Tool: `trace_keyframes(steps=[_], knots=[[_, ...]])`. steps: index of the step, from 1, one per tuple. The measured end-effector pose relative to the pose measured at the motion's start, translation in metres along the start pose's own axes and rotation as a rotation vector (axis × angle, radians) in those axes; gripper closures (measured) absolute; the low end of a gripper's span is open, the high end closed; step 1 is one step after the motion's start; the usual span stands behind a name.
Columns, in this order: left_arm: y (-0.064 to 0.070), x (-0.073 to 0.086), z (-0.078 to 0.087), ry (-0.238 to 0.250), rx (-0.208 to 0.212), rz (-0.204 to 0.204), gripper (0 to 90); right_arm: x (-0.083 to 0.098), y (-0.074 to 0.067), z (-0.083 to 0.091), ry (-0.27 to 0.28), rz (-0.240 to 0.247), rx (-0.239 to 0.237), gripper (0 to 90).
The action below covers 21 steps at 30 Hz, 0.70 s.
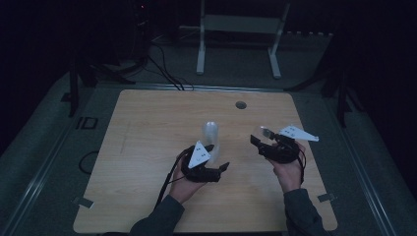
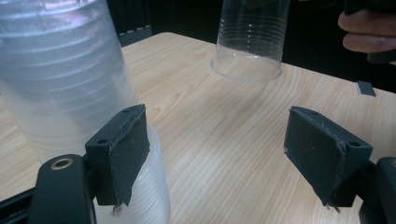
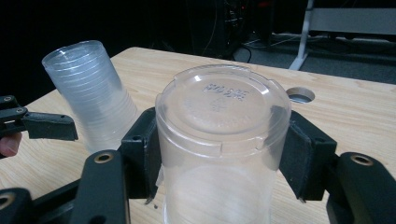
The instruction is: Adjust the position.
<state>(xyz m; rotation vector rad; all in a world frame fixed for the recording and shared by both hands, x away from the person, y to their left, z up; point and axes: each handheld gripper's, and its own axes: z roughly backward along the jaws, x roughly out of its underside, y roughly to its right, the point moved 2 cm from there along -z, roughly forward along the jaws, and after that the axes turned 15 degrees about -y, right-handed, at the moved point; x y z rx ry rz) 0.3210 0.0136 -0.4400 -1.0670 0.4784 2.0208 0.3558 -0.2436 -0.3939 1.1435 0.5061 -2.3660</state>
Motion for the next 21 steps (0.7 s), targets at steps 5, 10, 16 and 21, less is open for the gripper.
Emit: trace_keyframes(steps=[5, 10, 16, 21], knots=[[0.002, -0.004, -0.002, 0.006, 0.008, -0.003, 21.7, 0.003, 0.003, 0.001, 0.012, -0.034, -0.021, 38.3], [0.005, -0.006, -0.007, 0.008, 0.017, -0.006, 21.7, 0.008, 0.005, 0.001, 0.009, -0.053, -0.017, 38.4], [0.007, -0.009, -0.010, 0.015, 0.021, -0.014, 21.7, 0.010, 0.004, 0.002, 0.008, -0.061, -0.022, 38.9], [0.007, -0.013, -0.012, 0.018, 0.022, -0.019, 22.4, 0.011, 0.001, 0.003, 0.011, -0.065, -0.028, 38.9]])
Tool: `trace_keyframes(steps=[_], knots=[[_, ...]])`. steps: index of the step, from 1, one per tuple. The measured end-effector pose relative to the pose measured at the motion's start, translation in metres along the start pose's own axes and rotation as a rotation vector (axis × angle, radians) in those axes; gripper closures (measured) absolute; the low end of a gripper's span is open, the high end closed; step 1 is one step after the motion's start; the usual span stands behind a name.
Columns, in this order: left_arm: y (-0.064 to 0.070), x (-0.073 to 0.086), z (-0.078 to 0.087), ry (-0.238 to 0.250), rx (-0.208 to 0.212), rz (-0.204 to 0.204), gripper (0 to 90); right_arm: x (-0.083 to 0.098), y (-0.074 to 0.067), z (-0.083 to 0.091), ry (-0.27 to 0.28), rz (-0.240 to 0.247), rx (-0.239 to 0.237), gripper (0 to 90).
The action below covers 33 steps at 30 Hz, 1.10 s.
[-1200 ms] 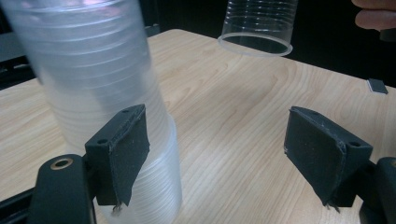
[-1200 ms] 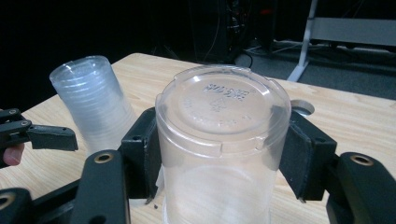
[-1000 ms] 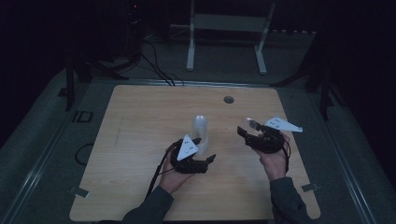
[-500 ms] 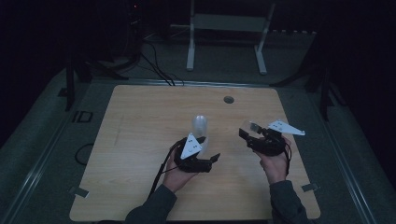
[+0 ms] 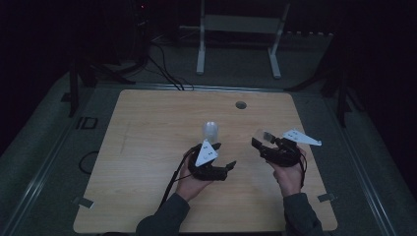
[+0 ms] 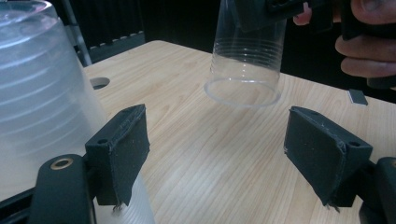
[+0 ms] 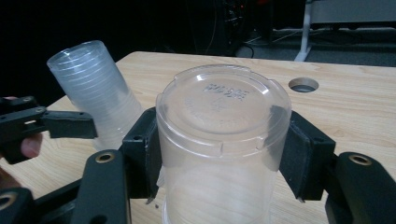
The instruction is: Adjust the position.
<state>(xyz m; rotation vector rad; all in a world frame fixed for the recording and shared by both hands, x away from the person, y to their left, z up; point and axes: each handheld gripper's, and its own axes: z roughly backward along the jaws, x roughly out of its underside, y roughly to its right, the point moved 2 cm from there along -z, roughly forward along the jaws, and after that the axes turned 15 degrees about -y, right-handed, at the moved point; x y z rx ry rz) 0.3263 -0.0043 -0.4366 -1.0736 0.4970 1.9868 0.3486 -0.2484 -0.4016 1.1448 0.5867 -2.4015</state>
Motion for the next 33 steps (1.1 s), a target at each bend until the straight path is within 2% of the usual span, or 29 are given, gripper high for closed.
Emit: trace_keyframes(steps=[10, 21, 26, 33], knots=[[0.002, -0.007, -0.006, 0.009, 0.006, -0.009, 22.5, 0.001, -0.005, 0.001, 0.004, -0.008, -0.016, 38.9], [0.005, -0.015, -0.012, 0.028, -0.003, -0.024, 22.4, 0.005, -0.003, -0.001, 0.007, -0.048, -0.037, 39.2], [0.007, -0.017, -0.015, 0.039, -0.002, -0.025, 22.4, 0.006, -0.003, -0.002, 0.006, -0.052, -0.037, 39.1], [0.012, -0.021, -0.020, 0.051, 0.005, -0.029, 22.4, 0.006, -0.005, -0.001, 0.007, -0.063, -0.061, 39.1]])
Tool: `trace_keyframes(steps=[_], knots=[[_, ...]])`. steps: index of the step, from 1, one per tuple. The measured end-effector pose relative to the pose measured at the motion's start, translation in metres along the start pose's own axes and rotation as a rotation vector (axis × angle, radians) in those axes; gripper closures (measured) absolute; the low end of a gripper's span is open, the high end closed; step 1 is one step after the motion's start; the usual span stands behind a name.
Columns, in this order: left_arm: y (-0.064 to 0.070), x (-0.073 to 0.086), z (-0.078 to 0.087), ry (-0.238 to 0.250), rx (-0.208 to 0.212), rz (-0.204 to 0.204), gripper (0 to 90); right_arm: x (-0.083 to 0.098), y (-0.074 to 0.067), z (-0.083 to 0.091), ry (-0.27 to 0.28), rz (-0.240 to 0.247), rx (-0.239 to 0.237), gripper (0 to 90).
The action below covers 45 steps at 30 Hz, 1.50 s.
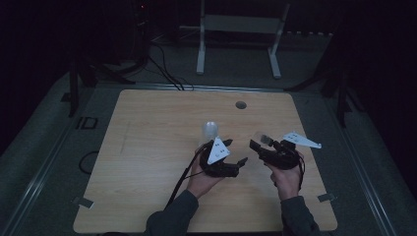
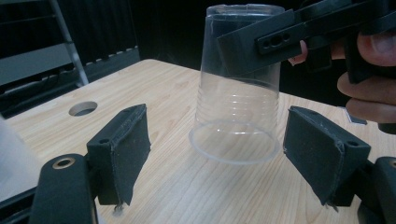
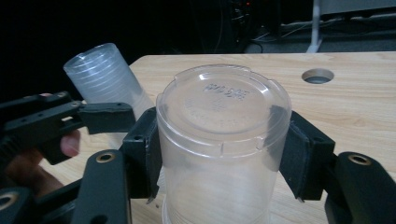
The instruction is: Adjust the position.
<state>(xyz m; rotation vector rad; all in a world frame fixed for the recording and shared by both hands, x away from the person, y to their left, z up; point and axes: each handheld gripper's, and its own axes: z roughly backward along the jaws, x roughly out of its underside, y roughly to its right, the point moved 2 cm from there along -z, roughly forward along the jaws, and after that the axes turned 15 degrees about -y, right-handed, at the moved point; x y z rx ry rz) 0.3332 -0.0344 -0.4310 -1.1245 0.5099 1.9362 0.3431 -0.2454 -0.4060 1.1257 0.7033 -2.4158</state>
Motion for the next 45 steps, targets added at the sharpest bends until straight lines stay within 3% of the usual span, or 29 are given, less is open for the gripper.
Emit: trace_keyframes(steps=[17, 22, 32, 37, 45], knots=[[0.003, -0.003, -0.008, 0.017, -0.007, -0.003, 22.4, -0.001, 0.002, 0.002, 0.014, -0.054, -0.063, 39.1], [0.006, -0.005, -0.011, 0.026, -0.009, -0.010, 22.8, -0.002, 0.007, 0.004, 0.024, -0.099, -0.093, 39.2], [0.012, -0.009, -0.017, 0.050, -0.013, -0.020, 22.0, 0.000, 0.010, 0.005, 0.026, -0.142, -0.107, 39.2], [0.013, -0.010, -0.022, 0.060, -0.028, -0.008, 18.9, -0.001, 0.011, 0.005, 0.035, -0.168, -0.137, 39.4], [0.015, -0.010, -0.028, 0.087, 0.000, 0.010, 18.9, -0.002, 0.016, 0.007, 0.047, -0.222, -0.185, 39.6]])
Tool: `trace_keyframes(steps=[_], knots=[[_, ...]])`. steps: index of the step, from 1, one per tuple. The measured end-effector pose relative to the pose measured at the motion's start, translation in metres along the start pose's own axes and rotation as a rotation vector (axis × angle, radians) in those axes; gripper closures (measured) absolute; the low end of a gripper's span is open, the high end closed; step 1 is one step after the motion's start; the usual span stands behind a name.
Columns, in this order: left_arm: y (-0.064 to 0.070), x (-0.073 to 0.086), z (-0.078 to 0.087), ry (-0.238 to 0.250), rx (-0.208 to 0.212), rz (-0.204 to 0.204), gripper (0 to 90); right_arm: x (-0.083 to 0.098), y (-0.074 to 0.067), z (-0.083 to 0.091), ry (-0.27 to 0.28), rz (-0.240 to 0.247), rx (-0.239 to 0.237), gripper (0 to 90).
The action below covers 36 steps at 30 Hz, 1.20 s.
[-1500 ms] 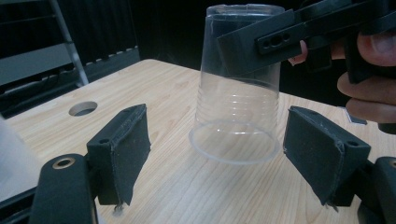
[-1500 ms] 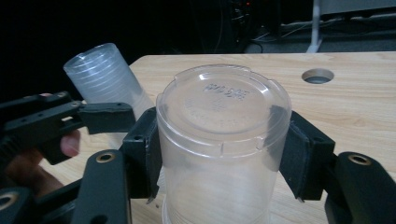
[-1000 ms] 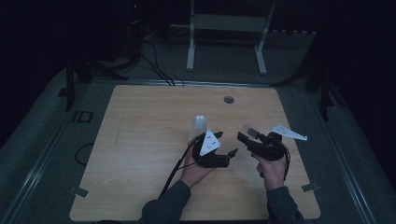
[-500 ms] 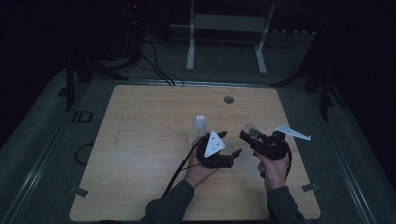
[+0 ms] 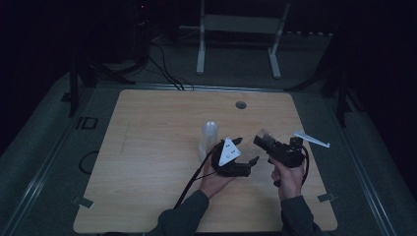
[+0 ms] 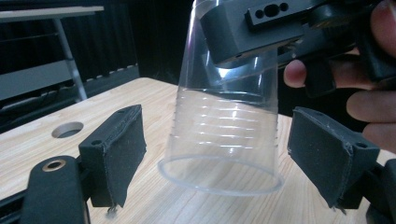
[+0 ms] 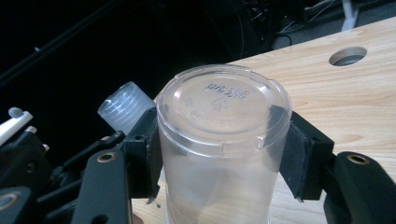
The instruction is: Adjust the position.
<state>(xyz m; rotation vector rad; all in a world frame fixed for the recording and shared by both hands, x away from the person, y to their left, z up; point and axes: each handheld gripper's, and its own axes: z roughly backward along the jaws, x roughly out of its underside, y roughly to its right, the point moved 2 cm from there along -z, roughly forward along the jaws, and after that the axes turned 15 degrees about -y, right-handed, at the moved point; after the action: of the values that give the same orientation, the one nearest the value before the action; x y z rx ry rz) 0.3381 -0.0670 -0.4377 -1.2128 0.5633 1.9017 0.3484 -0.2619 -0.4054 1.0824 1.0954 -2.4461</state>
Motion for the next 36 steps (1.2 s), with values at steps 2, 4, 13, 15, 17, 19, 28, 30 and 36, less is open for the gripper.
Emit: trace_keyframes(steps=[2, 4, 13, 15, 17, 19, 28, 30, 36], knots=[[0.000, 0.000, -0.001, 0.002, 0.001, 0.001, 19.1, 0.000, 0.001, 0.000, -0.002, -0.011, -0.011, 39.7], [0.000, -0.001, -0.003, 0.010, 0.012, 0.011, 19.4, 0.000, 0.001, -0.001, -0.004, -0.007, -0.011, 39.6], [-0.003, 0.000, -0.008, 0.013, 0.021, 0.036, 20.6, 0.000, -0.001, -0.003, -0.017, -0.006, -0.020, 39.7], [-0.003, 0.000, -0.009, 0.014, 0.022, 0.036, 20.7, -0.001, -0.001, -0.003, -0.017, -0.003, -0.020, 39.6], [-0.002, 0.000, -0.010, 0.016, 0.022, 0.034, 20.6, -0.001, -0.002, -0.003, -0.016, -0.004, -0.023, 39.6], [-0.002, 0.000, -0.010, 0.020, 0.019, 0.031, 20.6, -0.001, -0.003, -0.003, -0.015, -0.005, -0.028, 39.6], [-0.003, 0.001, -0.013, 0.015, 0.011, 0.031, 20.9, -0.002, -0.003, -0.003, -0.010, -0.025, -0.065, 39.7], [-0.003, 0.001, -0.013, 0.016, 0.011, 0.031, 21.7, -0.002, -0.003, -0.003, -0.009, -0.028, -0.070, 39.9], [-0.001, 0.001, -0.014, 0.015, 0.012, 0.025, 25.8, -0.001, 0.000, -0.003, -0.009, -0.048, -0.088, 40.1]])
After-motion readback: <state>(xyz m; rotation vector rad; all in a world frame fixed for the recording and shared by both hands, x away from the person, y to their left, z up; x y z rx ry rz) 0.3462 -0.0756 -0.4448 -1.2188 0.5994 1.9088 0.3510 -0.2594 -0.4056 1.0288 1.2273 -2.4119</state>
